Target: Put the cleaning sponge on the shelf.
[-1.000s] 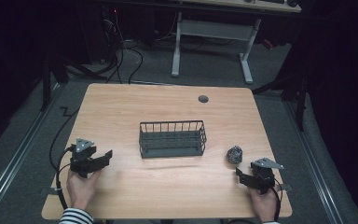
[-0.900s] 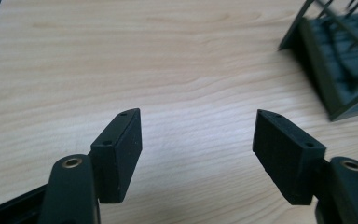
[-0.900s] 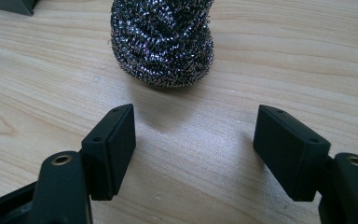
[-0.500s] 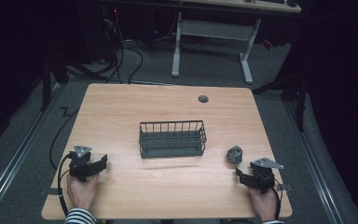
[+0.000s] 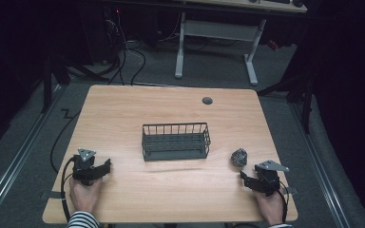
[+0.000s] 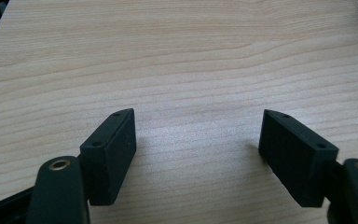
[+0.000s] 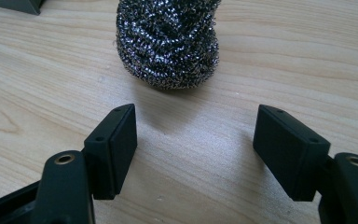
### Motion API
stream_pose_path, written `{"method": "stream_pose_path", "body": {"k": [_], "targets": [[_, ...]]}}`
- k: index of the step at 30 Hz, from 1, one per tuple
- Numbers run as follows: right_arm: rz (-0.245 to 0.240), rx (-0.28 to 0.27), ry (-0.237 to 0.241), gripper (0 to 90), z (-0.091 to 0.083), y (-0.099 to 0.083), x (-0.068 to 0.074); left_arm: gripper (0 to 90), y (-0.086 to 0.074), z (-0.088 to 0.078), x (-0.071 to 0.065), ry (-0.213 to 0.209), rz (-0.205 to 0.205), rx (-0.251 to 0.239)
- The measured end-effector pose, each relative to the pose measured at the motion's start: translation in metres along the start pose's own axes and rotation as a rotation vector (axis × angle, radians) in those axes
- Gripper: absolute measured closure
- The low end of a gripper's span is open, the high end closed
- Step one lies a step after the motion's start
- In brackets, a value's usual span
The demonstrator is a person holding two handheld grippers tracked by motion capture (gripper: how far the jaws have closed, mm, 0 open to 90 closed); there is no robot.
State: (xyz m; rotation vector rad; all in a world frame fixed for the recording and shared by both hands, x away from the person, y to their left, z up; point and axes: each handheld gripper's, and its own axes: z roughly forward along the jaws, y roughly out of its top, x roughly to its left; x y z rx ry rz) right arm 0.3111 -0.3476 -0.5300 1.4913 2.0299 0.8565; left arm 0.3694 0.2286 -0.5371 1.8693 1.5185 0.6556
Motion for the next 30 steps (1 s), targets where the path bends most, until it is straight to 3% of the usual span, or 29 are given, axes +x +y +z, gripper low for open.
{"method": "stream_pose_path", "body": {"k": [6, 10, 20, 24, 30], "targets": [[-0.008, 0.007, 0.010, 32.1, -0.001, 0.000, 0.000, 25.5, 0.000, 0.000, 0.000, -0.010, 0.001, 0.001], [0.011, 0.017, 0.022, 33.1, -0.004, 0.001, -0.002, 25.3, 0.000, 0.001, 0.000, -0.009, 0.002, 0.000], [-0.033, -0.010, 0.056, 27.8, -0.017, 0.010, 0.007, 24.3, 0.000, 0.001, -0.001, -0.010, 0.005, 0.001], [-0.013, -0.008, 0.080, 25.3, -0.015, 0.020, 0.008, 24.2, 0.000, 0.001, -0.001, -0.010, 0.006, 0.001], [-0.010, 0.011, 0.069, 24.3, -0.005, 0.034, 0.009, 24.1, 0.000, 0.001, -0.001, -0.011, 0.006, 0.002]]}}
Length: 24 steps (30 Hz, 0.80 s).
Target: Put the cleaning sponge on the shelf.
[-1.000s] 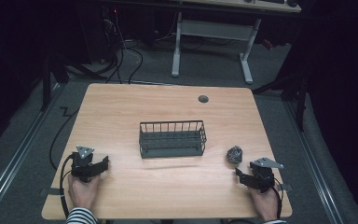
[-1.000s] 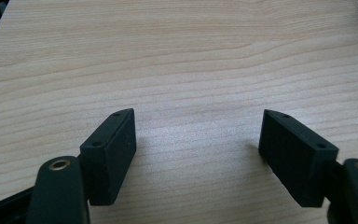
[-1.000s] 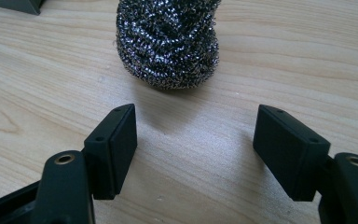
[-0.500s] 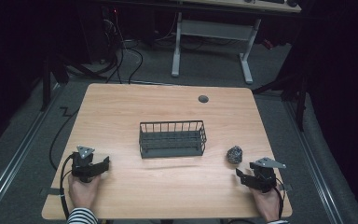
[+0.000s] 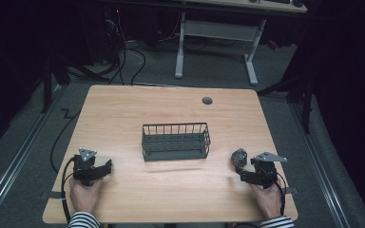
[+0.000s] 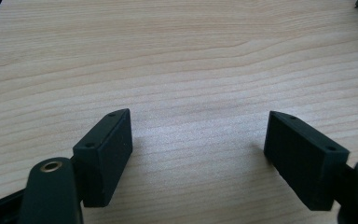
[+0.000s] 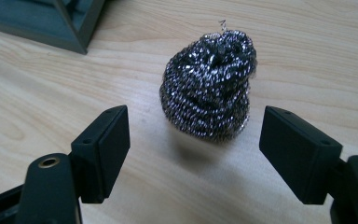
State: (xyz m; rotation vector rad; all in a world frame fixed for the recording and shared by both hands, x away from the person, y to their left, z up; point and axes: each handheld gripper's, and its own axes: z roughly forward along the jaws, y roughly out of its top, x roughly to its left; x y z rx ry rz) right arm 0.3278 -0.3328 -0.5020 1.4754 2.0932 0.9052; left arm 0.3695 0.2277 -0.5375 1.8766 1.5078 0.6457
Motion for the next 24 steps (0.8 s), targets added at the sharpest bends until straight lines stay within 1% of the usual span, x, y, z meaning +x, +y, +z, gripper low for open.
{"method": "stream_pose_path", "body": {"k": [6, 9, 13, 15, 17, 19, 24], "targets": [[0.024, -0.008, 0.004, 23.2, 0.008, 0.007, -0.002, 24.0, 0.000, 0.000, 0.000, -0.003, 0.002, 0.001], [0.040, -0.015, 0.003, 23.3, 0.015, 0.009, -0.004, 24.0, 0.000, 0.000, 0.000, -0.003, 0.002, 0.001], [0.055, 0.017, 0.006, 23.9, 0.027, 0.010, -0.005, 24.0, 0.000, 0.000, 0.000, -0.003, 0.002, 0.001], [0.056, 0.024, 0.006, 26.1, 0.029, 0.009, -0.005, 23.9, 0.000, 0.000, 0.000, -0.003, 0.002, 0.000], [0.055, 0.021, 0.010, 29.5, 0.031, 0.009, -0.005, 23.9, 0.000, 0.000, 0.000, -0.003, 0.003, 0.000], [0.048, 0.015, 0.004, 33.7, 0.031, 0.009, -0.005, 23.9, 0.000, 0.000, 0.000, -0.004, 0.003, 0.001], [0.039, 0.014, 0.006, 36.5, 0.031, 0.009, -0.005, 23.9, 0.000, 0.000, 0.000, -0.004, 0.003, 0.001]]}}
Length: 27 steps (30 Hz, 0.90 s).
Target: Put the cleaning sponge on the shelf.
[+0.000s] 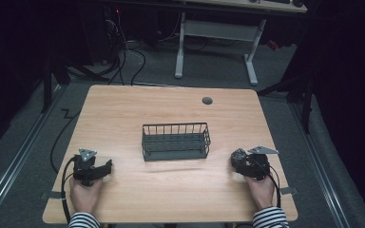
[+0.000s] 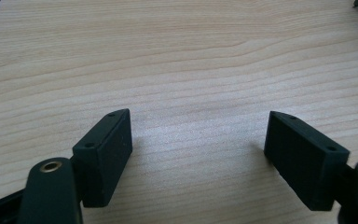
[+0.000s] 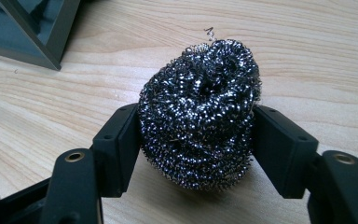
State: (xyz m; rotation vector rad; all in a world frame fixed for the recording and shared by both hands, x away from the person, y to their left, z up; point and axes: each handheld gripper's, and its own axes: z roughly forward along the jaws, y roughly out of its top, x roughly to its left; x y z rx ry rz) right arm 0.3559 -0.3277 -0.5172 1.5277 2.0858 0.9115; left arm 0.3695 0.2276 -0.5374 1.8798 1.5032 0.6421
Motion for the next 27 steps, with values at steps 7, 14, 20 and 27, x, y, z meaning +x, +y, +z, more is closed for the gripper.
{"method": "stream_pose_path", "body": {"k": [7, 14, 20, 27], "targets": [[0.014, -0.024, 0.000, 38.0, -0.006, 0.001, -0.001, 23.8, 0.000, 0.000, 0.000, 0.001, 0.001, -0.001], [0.017, -0.052, 0.025, 39.3, -0.018, 0.002, -0.001, 23.8, 0.000, 0.000, 0.000, 0.001, 0.001, -0.001], [-0.004, -0.081, 0.057, 39.8, -0.029, 0.011, 0.003, 23.8, 0.000, 0.000, 0.000, 0.001, 0.001, -0.001], [-0.028, -0.109, 0.098, 40.3, -0.034, 0.027, 0.013, 23.8, 0.000, 0.000, 0.000, 0.000, 0.002, -0.001]]}}
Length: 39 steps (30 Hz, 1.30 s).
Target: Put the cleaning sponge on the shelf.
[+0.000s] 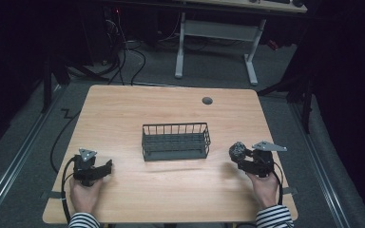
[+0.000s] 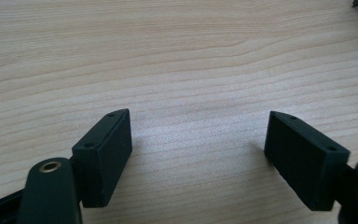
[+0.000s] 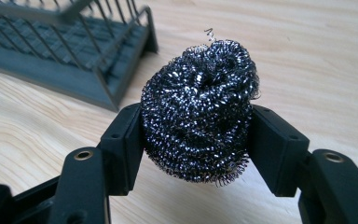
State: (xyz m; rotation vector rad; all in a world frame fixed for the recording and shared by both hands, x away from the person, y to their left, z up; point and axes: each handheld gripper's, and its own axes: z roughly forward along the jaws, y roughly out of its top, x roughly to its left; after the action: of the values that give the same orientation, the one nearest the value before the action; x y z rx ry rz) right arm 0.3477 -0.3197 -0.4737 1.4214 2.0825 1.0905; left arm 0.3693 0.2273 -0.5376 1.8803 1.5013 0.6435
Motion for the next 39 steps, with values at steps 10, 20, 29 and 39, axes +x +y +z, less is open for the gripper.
{"method": "stream_pose_path", "body": {"k": [10, 20, 29, 39], "targets": [[-0.047, -0.027, 0.059, 40.3, -0.006, 0.023, 0.015, 23.8, 0.000, 0.000, 0.000, -0.002, 0.000, 0.000], [-0.079, -0.059, 0.118, 40.2, -0.008, 0.049, 0.031, 23.6, 0.000, 0.000, 0.000, -0.002, 0.003, 0.001], [-0.094, -0.083, 0.169, 40.2, -0.004, 0.068, 0.045, 24.1, 0.000, 0.000, 0.000, -0.005, 0.000, -0.001], [-0.136, -0.079, 0.207, 40.3, 0.006, 0.086, 0.066, 24.1, 0.000, 0.000, 0.000, -0.005, 0.000, -0.001]]}}
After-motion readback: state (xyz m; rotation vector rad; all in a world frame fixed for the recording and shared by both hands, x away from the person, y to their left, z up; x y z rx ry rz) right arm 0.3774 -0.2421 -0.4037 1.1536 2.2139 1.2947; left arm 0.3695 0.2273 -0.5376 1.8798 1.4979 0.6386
